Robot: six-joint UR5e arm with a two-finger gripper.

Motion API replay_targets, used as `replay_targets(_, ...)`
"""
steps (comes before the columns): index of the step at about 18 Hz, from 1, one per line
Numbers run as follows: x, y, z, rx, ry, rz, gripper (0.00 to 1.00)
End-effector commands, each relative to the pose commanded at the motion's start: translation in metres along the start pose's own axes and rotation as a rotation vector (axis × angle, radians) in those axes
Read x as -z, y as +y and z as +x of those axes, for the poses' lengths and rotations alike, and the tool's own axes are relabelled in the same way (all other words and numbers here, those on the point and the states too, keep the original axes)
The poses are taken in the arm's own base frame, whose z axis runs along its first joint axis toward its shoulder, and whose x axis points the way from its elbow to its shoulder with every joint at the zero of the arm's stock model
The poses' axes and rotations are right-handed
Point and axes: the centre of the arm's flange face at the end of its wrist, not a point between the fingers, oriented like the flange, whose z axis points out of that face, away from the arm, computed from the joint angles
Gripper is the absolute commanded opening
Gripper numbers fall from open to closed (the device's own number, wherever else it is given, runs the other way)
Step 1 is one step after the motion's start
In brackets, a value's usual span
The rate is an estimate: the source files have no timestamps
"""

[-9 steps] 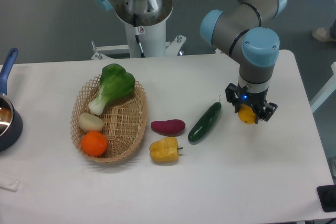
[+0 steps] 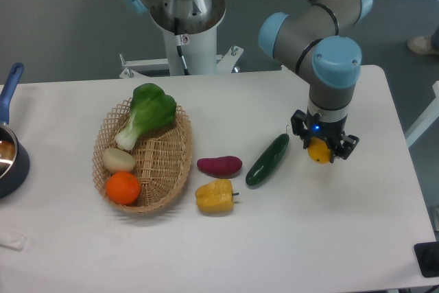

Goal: Place the mango on the table
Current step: 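Carry the held yellow mango over the table beside the basket, then lower the mango onto the table and open the gripper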

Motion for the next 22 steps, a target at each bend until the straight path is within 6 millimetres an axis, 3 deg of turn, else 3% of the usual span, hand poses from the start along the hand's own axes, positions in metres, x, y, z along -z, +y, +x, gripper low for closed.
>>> replay_targets(7,-0.006,-0.003,0.080,-0.031,0.057,-0.007,0.16)
replay_targets(9,-0.014,-0.010,0.113,-0.021,0.084,-0.016,0.18)
replay_targets(13,-0.026,-0.027,0.149,-0.062,0.122,-0.027,0.22)
replay_targets(16,-0.039,-0.026,0.174,-0.084,0.159,-0.040,0.28)
replay_targets(19,-0.038,-0.031,0.188,-0.108,0.167,-0.033,0.47)
replay_targets(22,-0.036,-0.032,0.192,-0.109,0.168,-0.027,0.82)
